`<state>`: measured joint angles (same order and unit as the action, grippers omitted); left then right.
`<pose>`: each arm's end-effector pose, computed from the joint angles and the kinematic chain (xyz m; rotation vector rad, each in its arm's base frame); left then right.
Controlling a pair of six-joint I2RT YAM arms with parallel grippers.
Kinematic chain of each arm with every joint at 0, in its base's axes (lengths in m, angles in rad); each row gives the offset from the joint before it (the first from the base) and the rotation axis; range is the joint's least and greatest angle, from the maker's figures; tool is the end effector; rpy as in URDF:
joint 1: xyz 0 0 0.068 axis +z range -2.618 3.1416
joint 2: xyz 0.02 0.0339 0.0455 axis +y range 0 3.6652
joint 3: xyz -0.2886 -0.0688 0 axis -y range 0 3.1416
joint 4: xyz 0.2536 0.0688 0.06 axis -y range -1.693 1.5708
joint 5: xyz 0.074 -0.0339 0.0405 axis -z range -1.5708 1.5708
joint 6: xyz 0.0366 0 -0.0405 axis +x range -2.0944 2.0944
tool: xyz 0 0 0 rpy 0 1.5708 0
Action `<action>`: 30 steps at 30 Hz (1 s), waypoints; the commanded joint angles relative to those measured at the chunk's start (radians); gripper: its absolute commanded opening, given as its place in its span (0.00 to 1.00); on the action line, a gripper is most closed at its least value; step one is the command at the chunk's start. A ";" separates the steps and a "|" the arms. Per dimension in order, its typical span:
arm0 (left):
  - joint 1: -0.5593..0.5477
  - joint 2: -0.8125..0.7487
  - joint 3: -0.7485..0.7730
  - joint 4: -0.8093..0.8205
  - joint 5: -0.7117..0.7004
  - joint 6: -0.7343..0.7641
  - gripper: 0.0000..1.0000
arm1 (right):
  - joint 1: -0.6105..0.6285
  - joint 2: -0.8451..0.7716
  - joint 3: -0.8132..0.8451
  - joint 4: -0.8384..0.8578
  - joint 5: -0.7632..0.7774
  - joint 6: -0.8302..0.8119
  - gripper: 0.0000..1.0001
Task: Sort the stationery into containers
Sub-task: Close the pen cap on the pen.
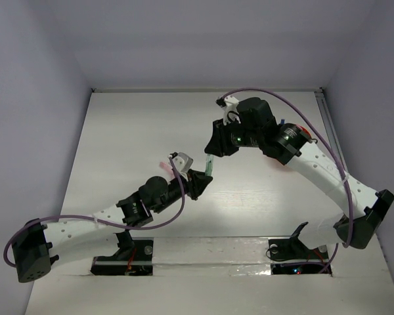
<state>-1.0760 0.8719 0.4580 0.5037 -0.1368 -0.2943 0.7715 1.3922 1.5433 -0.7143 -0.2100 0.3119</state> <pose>0.0996 -0.1740 0.2973 0.4864 1.4876 -0.9978 0.2121 0.2169 0.4364 -0.6372 2.1523 0.8392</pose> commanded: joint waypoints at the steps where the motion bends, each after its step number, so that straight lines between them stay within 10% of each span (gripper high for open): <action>1: -0.007 -0.024 0.068 0.065 -0.020 -0.013 0.00 | -0.008 -0.048 -0.064 0.091 -0.017 0.013 0.00; 30: -0.007 -0.001 0.251 0.027 -0.126 0.035 0.00 | 0.152 -0.156 -0.475 0.268 0.055 0.144 0.00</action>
<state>-1.0870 0.9020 0.5598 0.2909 -0.1989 -0.2863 0.8650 1.2167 1.1427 -0.3637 -0.1402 0.4187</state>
